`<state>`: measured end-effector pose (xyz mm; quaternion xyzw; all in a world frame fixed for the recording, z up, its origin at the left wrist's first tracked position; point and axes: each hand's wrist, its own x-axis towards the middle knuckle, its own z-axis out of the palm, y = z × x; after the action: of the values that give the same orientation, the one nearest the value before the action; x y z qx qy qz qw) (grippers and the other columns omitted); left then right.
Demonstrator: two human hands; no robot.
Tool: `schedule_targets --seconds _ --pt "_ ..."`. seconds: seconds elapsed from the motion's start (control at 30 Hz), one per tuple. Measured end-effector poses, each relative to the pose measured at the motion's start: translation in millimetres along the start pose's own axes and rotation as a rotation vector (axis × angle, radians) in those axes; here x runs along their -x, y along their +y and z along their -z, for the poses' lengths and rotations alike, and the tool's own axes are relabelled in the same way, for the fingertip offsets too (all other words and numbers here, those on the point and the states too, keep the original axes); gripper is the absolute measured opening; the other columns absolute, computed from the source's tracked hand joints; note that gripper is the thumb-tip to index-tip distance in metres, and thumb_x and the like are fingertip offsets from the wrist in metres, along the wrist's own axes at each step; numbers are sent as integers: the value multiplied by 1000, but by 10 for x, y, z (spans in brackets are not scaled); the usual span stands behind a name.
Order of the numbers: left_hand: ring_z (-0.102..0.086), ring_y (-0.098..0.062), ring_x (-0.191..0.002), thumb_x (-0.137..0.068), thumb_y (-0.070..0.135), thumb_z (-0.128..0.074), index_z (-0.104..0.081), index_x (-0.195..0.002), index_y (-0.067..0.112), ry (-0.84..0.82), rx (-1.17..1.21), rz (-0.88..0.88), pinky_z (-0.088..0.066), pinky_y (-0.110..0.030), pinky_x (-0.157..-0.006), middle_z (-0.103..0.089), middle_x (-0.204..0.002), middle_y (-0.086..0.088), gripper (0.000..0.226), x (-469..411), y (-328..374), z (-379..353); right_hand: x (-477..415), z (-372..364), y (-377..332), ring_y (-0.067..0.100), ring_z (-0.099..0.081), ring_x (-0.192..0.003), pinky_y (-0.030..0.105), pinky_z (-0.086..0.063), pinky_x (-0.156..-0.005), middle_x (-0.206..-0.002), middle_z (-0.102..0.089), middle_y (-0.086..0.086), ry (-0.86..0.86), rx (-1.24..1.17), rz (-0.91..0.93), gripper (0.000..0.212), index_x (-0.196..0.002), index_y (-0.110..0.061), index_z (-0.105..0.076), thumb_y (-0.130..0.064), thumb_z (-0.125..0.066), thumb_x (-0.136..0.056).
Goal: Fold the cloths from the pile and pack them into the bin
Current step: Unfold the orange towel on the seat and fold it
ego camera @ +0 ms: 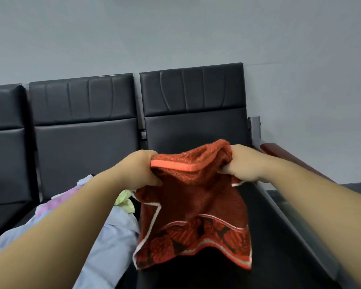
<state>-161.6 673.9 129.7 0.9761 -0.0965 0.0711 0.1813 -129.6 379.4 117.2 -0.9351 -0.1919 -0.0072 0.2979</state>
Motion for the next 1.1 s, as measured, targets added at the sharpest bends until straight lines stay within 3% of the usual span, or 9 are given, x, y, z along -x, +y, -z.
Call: schedule_targets --seconds 0.1,0.17,0.4,0.5,0.63,0.83,0.9,1.0,1.1 --pt "-59 -21 -77 -76 21 -72 -52 -79 26 158 -85 18 -39 -31 -63 -60 -76 9 21 -195 -128 -119 -218 -121 91 15 -67 -93 39 -55 -87 -100 -71 -12 69 156 68 15 -100 -30 -70 -41 -76 -91" --pt "-57 -22 -73 -83 22 -63 -53 -84 21 244 -80 28 -39 -33 -61 -59 -75 6 10 -297 -186 -163 -310 -128 117 17 -66 -88 43 -56 -81 -95 -68 -10 159 185 53 16 -95 -31 -64 -45 -72 -91" --pt "-54 -29 -70 -85 22 -60 -45 -84 20 502 -129 -29 -44 -38 -61 -55 -79 1 16 -371 -213 -160 -343 -114 90 20 -54 -76 36 -36 -57 -84 -54 -9 461 269 70 11 -89 -24 -50 -20 -55 -97" --pt "-55 -14 -66 -82 19 -59 -53 -86 22 376 -92 -39 -44 -34 -59 -57 -76 7 9 -211 -266 -286 -187 -229 214 18 -59 -77 35 -40 -60 -82 -62 -8 362 147 48 14 -85 -28 -53 -23 -64 -93" --pt "-62 -9 -61 -66 11 -69 -56 -80 19 -6 83 41 -45 -23 -55 -66 -65 4 21 37 -498 -645 49 -631 503 -3 -70 -84 26 -54 -73 -89 -76 -17 4 -47 -28 19 -99 -31 -75 -30 -85 -82" --pt "-67 -10 -74 -62 12 -81 -71 -93 21 -609 432 127 -55 -23 -66 -72 -82 6 34 399 -888 -1486 335 -1186 938 15 -76 -100 42 -57 -101 -103 -80 -7 -584 -213 -376 31 -105 -28 -81 -30 -88 -75" --pt "-66 -11 -74 -61 24 -83 -71 -87 25 -656 381 160 -53 -25 -70 -71 -79 7 28 390 -947 -1629 298 -1187 981 18 -76 -99 44 -58 -100 -102 -80 -5 -635 -154 -422 26 -106 -26 -80 -32 -85 -80" --pt "-60 -8 -72 -64 36 -81 -69 -76 27 -551 399 223 -48 -27 -73 -64 -72 10 19 282 -1030 -1736 186 -1227 1031 16 -77 -94 42 -58 -97 -96 -80 -5 -514 -167 -417 20 -101 -24 -80 -31 -82 -83" --pt "-65 -7 -82 -80 37 -79 -70 -88 26 -399 374 232 -51 -28 -84 -71 -85 11 17 222 -1127 -1863 93 -1405 1056 14 -73 -90 35 -58 -89 -94 -77 -7 -373 -103 -363 24 -98 -27 -76 -37 -82 -77"
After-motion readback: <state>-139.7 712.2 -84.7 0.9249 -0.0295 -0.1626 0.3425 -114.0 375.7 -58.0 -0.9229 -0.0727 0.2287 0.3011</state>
